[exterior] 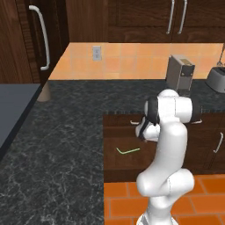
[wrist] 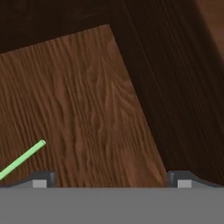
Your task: Take a straw from the drawer in front and place it inside the glass cup on the dining counter.
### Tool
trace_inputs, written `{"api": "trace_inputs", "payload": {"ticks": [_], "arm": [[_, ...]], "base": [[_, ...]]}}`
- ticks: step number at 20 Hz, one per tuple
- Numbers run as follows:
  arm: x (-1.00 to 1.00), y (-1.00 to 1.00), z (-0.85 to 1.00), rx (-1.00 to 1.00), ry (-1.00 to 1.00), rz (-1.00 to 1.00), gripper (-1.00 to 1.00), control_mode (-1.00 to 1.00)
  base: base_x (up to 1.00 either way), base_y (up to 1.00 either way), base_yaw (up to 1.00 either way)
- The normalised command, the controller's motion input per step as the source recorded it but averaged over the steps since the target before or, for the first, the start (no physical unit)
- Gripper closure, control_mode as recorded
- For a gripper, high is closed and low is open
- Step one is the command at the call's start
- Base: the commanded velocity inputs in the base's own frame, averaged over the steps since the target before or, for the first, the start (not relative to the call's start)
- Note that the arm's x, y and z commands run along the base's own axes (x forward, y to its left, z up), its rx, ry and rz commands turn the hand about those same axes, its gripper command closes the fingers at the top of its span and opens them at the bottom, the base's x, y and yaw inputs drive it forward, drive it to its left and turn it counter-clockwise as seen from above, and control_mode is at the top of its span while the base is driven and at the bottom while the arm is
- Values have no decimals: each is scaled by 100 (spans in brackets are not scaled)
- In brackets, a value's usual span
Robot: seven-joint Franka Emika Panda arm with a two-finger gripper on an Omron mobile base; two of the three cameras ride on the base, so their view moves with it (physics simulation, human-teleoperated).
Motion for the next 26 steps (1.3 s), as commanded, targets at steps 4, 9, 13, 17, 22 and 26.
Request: {"api": "trace_inputs", "payload": {"ticks": [4, 9, 13, 17, 22, 26], "arm": [[-20, -73, 18, 0, -7, 4, -100, -100], [-41, 65, 48, -1, -6, 21, -100, -100], [-10, 100, 28, -5, 1, 25, -100, -100], [11, 79, 2, 0, 3, 27, -100, -100], [21, 53, -3, 0, 9, 28, -100, -100], [2, 26, -15, 0, 4, 29, -100, -100]], "base": [[0, 0, 0], [0, 0, 0], [0, 0, 0], [0, 0, 0], [0, 0, 0], [0, 0, 0]]}}
